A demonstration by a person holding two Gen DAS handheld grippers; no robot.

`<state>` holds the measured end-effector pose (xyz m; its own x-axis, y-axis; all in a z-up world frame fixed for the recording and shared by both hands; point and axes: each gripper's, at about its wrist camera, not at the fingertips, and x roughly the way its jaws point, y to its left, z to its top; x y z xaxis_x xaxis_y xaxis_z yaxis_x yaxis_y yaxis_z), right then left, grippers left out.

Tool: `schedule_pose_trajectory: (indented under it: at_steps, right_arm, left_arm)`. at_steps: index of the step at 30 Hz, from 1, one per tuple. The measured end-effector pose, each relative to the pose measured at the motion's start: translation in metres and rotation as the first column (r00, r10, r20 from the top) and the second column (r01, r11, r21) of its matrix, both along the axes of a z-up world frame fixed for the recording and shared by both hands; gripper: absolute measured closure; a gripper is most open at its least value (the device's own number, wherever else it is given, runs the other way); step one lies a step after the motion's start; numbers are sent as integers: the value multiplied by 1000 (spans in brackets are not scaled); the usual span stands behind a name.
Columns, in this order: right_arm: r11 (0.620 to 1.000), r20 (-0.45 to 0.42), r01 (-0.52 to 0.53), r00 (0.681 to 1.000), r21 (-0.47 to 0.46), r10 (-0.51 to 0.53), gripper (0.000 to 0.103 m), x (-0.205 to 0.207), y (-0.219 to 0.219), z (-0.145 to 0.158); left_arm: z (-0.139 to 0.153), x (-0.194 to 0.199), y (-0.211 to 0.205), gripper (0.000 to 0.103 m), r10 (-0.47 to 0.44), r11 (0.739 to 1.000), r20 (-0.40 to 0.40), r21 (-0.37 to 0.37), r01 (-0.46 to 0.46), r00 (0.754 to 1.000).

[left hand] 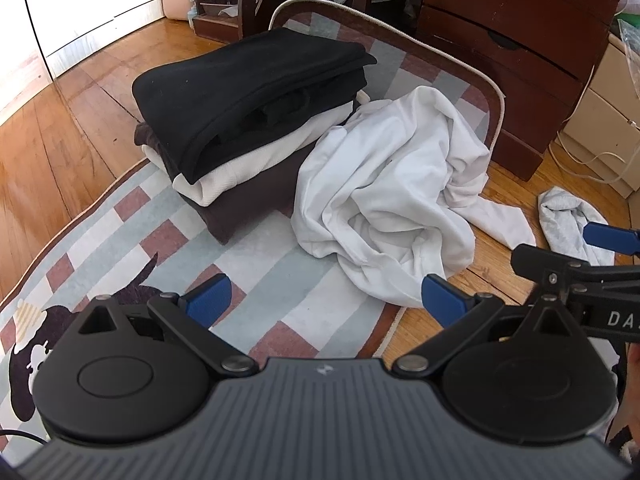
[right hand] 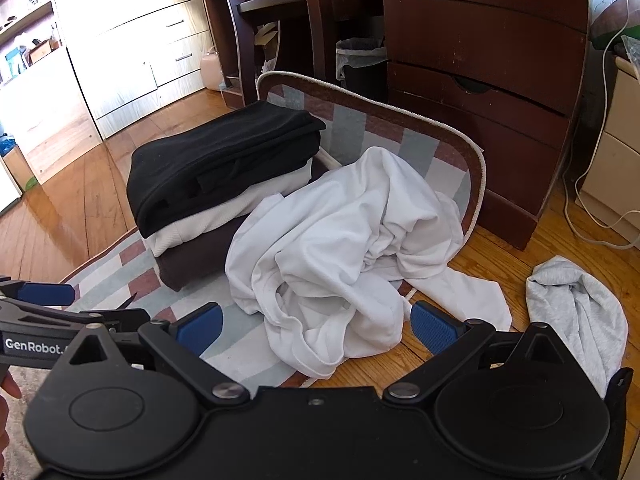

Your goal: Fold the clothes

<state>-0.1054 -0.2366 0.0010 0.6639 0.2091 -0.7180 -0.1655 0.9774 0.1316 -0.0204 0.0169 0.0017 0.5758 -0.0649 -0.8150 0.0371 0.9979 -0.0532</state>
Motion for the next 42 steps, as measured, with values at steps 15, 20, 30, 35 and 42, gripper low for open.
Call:
schedule_pose_trajectory:
  at_steps: [15, 20, 30, 35, 42]
  right_arm:
    - [1000, 1, 10, 1000, -3, -10, 1, 0, -2, 1]
    - [1000, 1, 10, 1000, -5, -10, 1, 1, -1, 0]
    - [998, 54, -36, 998, 42, 34, 1, 5, -10, -2]
    - [989, 45, -13, 999, 145, 7, 1, 32, -35, -6]
    - [964, -149, 120, 985, 238, -86, 10, 107, -71, -77]
  left_arm:
    - [-2, 2, -3, 0, -12, 1000, -6, 1, 12, 1000]
    - [-3, 2, -3, 0, -11, 1000, -7, 1, 11, 1000]
    - [-10, 36, -15, 0, -24, 998, -48, 62, 27, 999]
    - [-12, 84, -32, 0, -74, 990, -26, 119, 77, 997]
    - [-81, 163, -46, 3, -28, 989, -138, 138, 47, 990]
